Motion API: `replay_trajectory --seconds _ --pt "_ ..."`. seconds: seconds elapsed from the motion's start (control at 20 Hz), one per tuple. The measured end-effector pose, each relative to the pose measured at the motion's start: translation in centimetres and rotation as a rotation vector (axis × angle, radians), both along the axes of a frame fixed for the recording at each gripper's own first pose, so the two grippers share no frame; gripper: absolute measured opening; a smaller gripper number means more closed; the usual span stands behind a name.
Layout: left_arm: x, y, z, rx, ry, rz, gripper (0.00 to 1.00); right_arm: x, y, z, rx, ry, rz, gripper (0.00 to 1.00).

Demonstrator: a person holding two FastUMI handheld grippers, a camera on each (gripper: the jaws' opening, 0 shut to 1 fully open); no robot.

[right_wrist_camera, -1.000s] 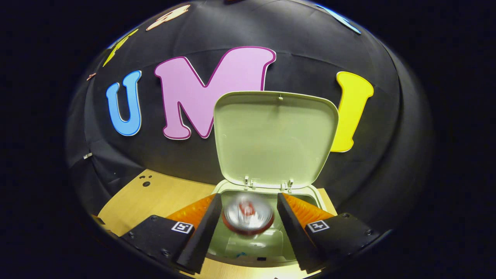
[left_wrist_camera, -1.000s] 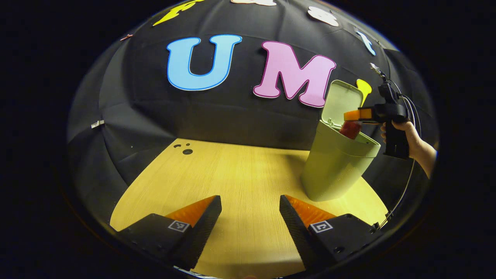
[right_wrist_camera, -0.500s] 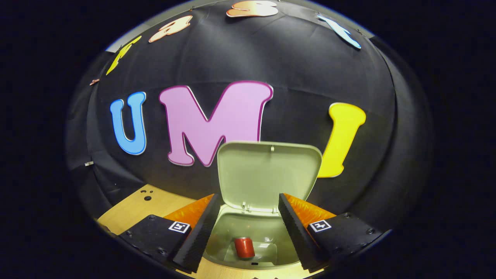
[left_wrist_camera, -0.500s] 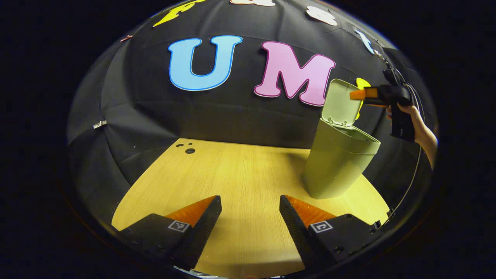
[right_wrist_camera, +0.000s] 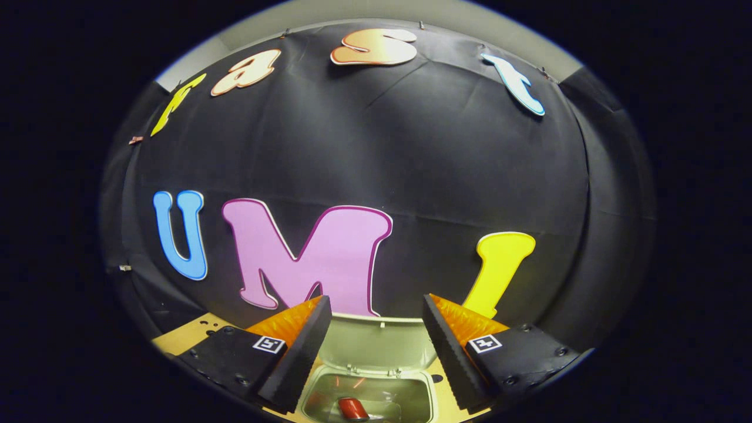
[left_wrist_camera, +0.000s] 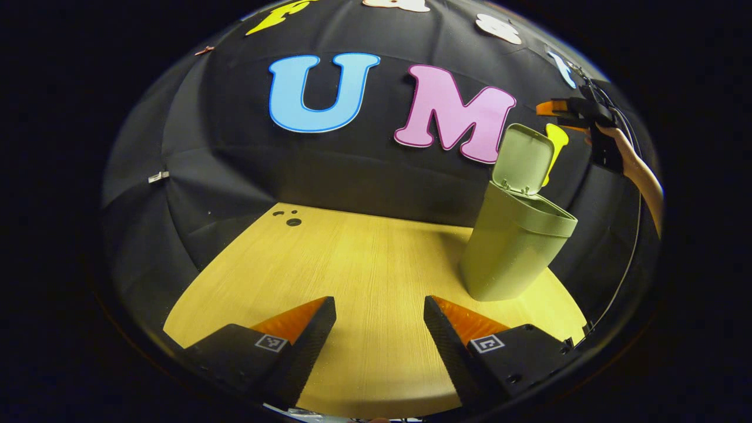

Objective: Press the lid of the desktop garbage bin to open it, pick up the crumpled paper on the desktop and throw it into the bin, then pick up the pop can on the desktop and drop it into the bin, and finally close the garbage bin lid.

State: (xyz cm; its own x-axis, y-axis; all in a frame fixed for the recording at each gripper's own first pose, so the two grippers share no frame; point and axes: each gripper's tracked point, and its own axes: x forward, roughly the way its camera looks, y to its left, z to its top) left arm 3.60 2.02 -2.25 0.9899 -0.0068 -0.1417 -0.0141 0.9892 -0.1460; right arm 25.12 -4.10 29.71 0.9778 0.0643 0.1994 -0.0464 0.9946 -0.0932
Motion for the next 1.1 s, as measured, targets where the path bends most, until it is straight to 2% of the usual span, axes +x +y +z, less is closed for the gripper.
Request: replay_trajectory --seconds 0.3,0.55,0.75,0.95,1.1 --pt "-1.1 1.1 -0.6 -0.032 0.007 0.064 0.97 4.2 -0.9 1.3 0.005 0.029 -0.029 0.97" --pt "-1.8 2.2 -0.4 -0.061 0.001 0.131 0.96 7.6 -1.1 -0.9 0.03 0.121 -0.025 0.97" --pt "-2.5 2.8 -0.4 -0.066 -0.003 0.168 0.96 8.8 -0.3 -2.1 0.051 0.163 0.01 0.97" --pt "-2.5 2.7 0.0 -0.069 -0.012 0.162 0.96 9.2 -0.3 -4.0 0.045 0.233 0.002 0.97" --pt "-2.3 2.6 0.1 -0.061 -0.015 0.145 0.96 8.5 -0.1 -4.3 0.062 0.242 0.006 0.98"
